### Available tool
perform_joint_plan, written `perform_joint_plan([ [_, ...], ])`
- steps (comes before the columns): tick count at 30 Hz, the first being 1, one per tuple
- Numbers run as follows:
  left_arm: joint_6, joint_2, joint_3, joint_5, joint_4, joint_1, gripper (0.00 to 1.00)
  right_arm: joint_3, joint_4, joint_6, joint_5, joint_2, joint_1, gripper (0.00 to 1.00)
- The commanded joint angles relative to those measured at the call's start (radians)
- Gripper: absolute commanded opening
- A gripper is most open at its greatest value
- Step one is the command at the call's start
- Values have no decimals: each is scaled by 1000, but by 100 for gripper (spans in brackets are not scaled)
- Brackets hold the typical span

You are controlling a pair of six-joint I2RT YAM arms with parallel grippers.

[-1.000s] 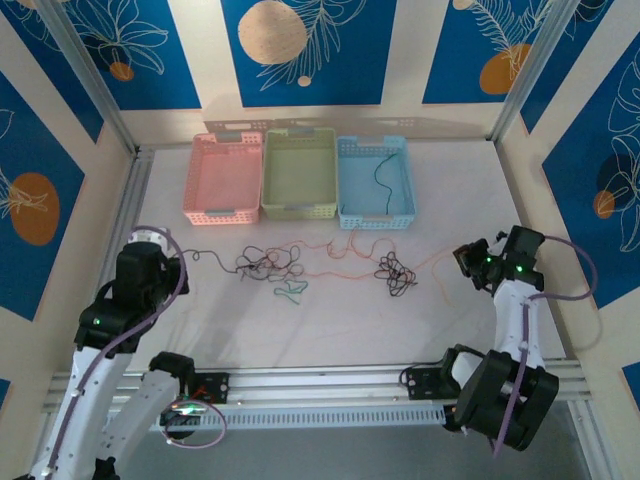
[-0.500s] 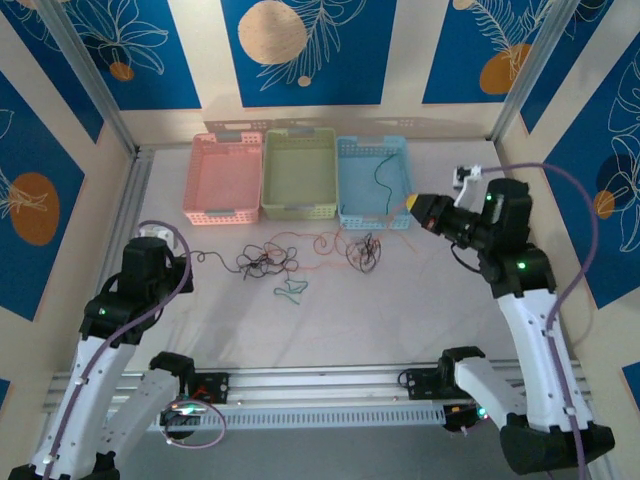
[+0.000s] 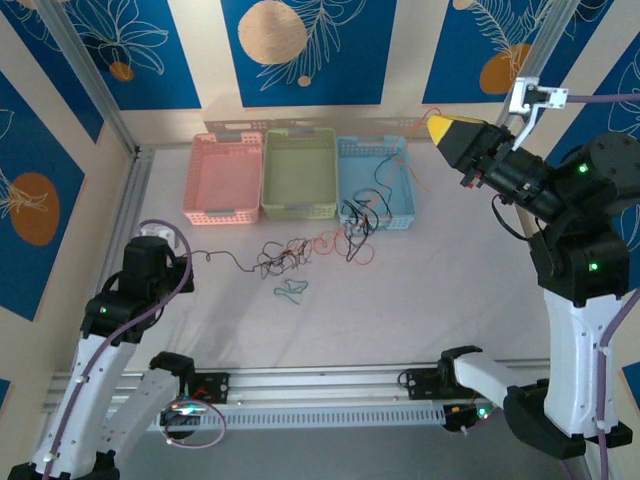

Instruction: Untangle the cables

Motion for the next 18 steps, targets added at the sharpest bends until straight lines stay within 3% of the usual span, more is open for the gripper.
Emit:
perform_joint_plan([
  [1,10,0,-4,25,19,10,0,-108,-56,15,-4,5,7,0],
  [5,19,6,-11,72,31,7,3,-360,-34,32,-7,-38,43,0],
  [10,28,21,-18,137,47,3,50,-717,14,20,74,-104,109,0],
  [14,34,28,-13,155,50,2,66,-891,36,4,139,-148,99,0],
  [18,40,41,13,203,42,2,72,-946,-38,-39,283,-171,39,0],
])
